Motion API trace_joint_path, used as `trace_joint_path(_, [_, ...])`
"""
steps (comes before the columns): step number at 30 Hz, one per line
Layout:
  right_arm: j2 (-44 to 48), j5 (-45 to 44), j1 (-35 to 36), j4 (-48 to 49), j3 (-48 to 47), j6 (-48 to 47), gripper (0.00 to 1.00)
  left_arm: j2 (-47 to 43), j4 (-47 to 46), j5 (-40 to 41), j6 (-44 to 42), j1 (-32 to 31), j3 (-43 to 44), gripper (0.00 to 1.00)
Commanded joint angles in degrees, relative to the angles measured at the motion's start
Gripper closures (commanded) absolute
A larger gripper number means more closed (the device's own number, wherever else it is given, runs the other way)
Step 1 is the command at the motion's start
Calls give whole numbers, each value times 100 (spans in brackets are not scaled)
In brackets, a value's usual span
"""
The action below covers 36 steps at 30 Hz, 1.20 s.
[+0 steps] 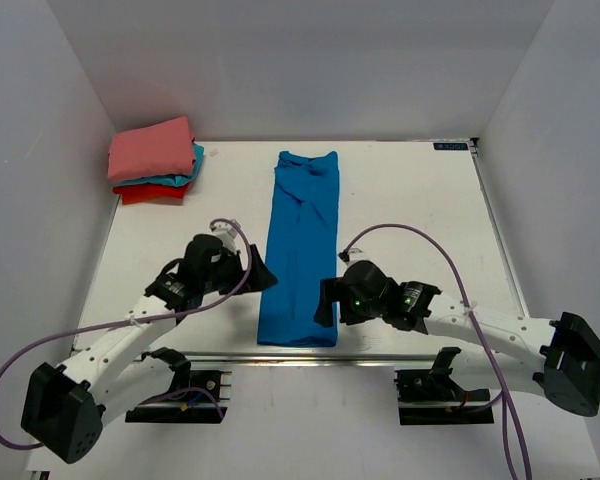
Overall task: Fold and stack the t-shirts
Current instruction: Rotate the tshirt 90 degrees, then grab the bottom of the folded rectangular tshirt with both arms
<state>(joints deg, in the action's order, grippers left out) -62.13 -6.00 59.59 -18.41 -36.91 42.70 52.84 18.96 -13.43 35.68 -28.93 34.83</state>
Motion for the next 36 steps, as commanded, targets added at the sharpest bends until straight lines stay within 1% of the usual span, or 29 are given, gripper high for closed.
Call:
trace_joint_path(1, [-141,11,-27,83,113,353,10,148,476,33,211,-200,-283,0])
trace_joint_path(3, [-116,142,-18,145,219,537,10,148,757,129,97,-367,-336,0])
trace_joint_path(6, [-11,231,-27,251,420,731,10,-115,758,244,44,-552,-537,0])
trace_joint_path(7, [25,196,-18,268,465,870,10,-238,662,244,44,-553,-599,0])
trace_joint_path(10, [183,178,-35,364,746,1090,10,-239,390,297,-9,-702,-881,0])
trace_joint_path(13, [455,301,-18,637,1106,1319,10,199,48,26,-131,-912,-960,0])
trace_joint_path(15, [535,249,-18,777,1325,1390,10,515,-6,25,-132,-1009,-960,0])
trace_joint_path(16, [648,188,-18,804,1413,1425,11,595,-6,147,-132,-1097,-960,0])
trace_joint_path(19, [720,352,-9,1103,1598,1434,13,718,257,463,-62,-1220,-890,0])
trace_joint_path(21, [676,398,0,1358,1695,1426,14,641,109,386,-61,-1281,-1013,2])
trace_joint_path(23, [475,477,-18,1576,1730,1417,14,588,-102,307,79,-1344,-1205,7])
trace_joint_path(25, [386,521,0,1778,1748,1399,15,587,-103,306,210,-1457,-1328,10])
trace_joint_path(26, [212,538,-9,1980,1757,1425,17,587,-155,306,211,-1458,-1330,14])
trace_joint_path(28, [96,538,0,2313,1827,1539,21,587,-234,201,351,-1580,-1513,16])
trace_joint_path(30, [-124,530,0,2517,1976,1679,25,587,-392,201,421,-1642,-1567,21])
trace_joint_path(31, [-228,538,-18,2744,1985,1689,29,639,-445,201,422,-1642,-1654,23])
trace_joint_path(32, [-264,530,-18,2790,2003,1689,32,710,-446,201,483,-1695,-1655,32])
trace_joint_path(33, [-352,721,-27,2799,1977,1715,36,710,-446,201,484,-1695,-1655,38])
trace_joint_path(34, [-370,706,-9,2765,1977,1707,47,762,-446,261,484,-1756,-1655,43])
trace_joint_path(35, [-396,697,-9,2738,1942,1689,53,763,-359,262,545,-1757,-1655,53])
trace_joint_path(36, [-344,688,17,2738,1950,1681,58,763,-271,262,545,-1818,-1655,57])
